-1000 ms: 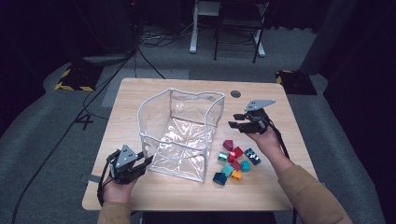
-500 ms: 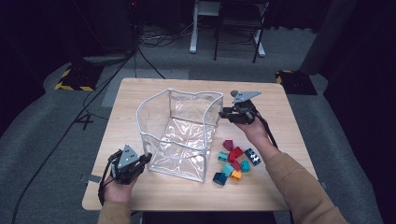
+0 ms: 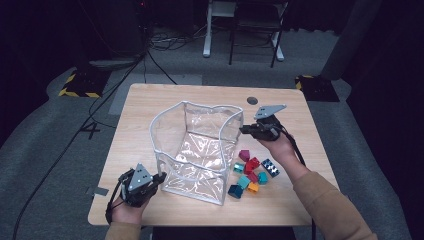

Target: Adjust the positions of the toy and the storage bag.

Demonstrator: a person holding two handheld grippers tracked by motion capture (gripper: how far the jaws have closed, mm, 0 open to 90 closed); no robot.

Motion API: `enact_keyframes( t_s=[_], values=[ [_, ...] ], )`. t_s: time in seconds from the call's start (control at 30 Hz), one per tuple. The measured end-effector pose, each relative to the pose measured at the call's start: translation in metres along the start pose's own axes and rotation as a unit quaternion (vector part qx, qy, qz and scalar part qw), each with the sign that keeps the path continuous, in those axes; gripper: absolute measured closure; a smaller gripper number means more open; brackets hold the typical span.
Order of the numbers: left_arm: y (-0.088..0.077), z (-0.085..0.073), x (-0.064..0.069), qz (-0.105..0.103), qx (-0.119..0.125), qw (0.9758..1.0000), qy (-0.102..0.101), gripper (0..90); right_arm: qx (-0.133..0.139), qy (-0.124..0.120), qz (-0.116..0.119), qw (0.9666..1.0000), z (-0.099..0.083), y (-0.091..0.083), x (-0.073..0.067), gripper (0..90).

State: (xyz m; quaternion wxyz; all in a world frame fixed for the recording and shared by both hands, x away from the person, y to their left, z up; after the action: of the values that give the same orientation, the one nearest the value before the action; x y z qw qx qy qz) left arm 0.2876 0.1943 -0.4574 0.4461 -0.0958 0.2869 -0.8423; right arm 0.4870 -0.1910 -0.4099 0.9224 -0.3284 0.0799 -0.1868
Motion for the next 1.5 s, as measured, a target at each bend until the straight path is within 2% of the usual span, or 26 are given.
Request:
enact_keyframes(
  t_s=[0.27, 0.47, 0.63, 0.77, 0.8, 0.87, 0.9, 0.93, 1.0, 1.03, 1.07, 1.17, 1.23, 1.37, 1.4, 1.5],
  values=[
    [0.006, 0.010, 0.023, -0.021, -0.003, 0.9994, 0.026, 86.5, -0.006, 0.014, -0.008, 0.9998, -0.023, -0.031, -0.008, 87.2],
    [0.016, 0.016, 0.034, -0.040, 0.002, 0.9985, 0.038, 86.5, -0.005, 0.032, -0.014, 0.9994, -0.044, -0.056, -0.012, 87.1],
    [0.023, 0.022, 0.039, -0.043, 0.002, 0.9979, 0.047, 86.5, -0.002, 0.038, -0.025, 0.9990, -0.056, -0.072, -0.015, 87.2],
    [0.021, 0.022, 0.037, -0.029, 0.003, 0.9983, 0.050, 86.6, 0.002, 0.045, -0.025, 0.9987, -0.055, -0.071, -0.013, 87.2],
    [0.019, 0.020, 0.031, -0.018, 0.000, 0.9988, 0.046, 86.6, 0.002, 0.044, -0.024, 0.9988, -0.052, -0.066, -0.014, 87.2],
    [0.018, 0.017, 0.023, -0.010, -0.002, 0.9991, 0.040, 86.6, 0.004, 0.043, -0.020, 0.9989, -0.047, -0.060, -0.014, 87.2],
    [0.018, 0.017, 0.023, -0.010, -0.002, 0.9991, 0.040, 86.6, 0.005, 0.046, -0.017, 0.9988, -0.045, -0.056, -0.014, 87.2],
    [0.016, 0.014, 0.016, -0.009, 0.002, 0.9995, 0.029, 86.5, 0.005, 0.048, -0.016, 0.9987, -0.044, -0.054, -0.015, 87.3],
    [0.015, 0.013, 0.015, -0.010, 0.003, 0.9996, 0.026, 86.3, 0.004, 0.045, -0.013, 0.9989, -0.042, -0.052, -0.019, 87.1],
    [0.014, 0.011, 0.013, -0.010, 0.010, 0.9996, 0.022, 84.2, 0.003, 0.042, -0.015, 0.9990, -0.042, -0.052, -0.021, 86.4],
    [0.014, 0.011, 0.011, -0.008, 0.016, 0.9997, 0.017, 76.8, 0.002, 0.040, -0.020, 0.9990, -0.043, -0.053, -0.023, 83.5],
    [0.012, 0.011, 0.007, -0.008, 0.022, 0.9997, 0.003, 55.4, 0.019, 0.049, -0.029, 0.9982, -0.047, -0.058, -0.023, 61.4],
    [0.010, 0.008, 0.005, -0.006, 0.023, 0.9997, -0.001, 47.9, 0.023, 0.067, -0.027, 0.9971, -0.050, -0.063, -0.021, 51.5],
    [0.008, 0.002, 0.005, 0.000, 0.016, 0.9999, 0.002, 37.9, 0.016, 0.081, -0.032, 0.9961, -0.063, -0.070, -0.020, 47.5],
    [0.007, -0.004, 0.005, 0.002, 0.006, 1.0000, 0.005, 36.5, 0.012, 0.082, -0.032, 0.9961, -0.067, -0.071, -0.021, 47.5],
    [0.007, -0.011, 0.005, 0.010, -0.002, 0.9999, 0.007, 34.8, 0.005, 0.090, -0.028, 0.9955, -0.074, -0.071, -0.021, 46.9]
  ],
)
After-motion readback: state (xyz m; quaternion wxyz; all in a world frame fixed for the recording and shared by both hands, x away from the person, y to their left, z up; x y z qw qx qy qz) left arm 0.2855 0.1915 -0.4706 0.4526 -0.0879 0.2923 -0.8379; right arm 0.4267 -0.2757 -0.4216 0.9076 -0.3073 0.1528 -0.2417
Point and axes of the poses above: each handheld gripper's, and its own axes: y roughly forward along the jaws, z roughly out of its top, x roughly to its right, the point moved 1 cm from there along y, roughly forward along the jaws, and after that the axes turned 7 degrees about z, right-handed, at the moved point
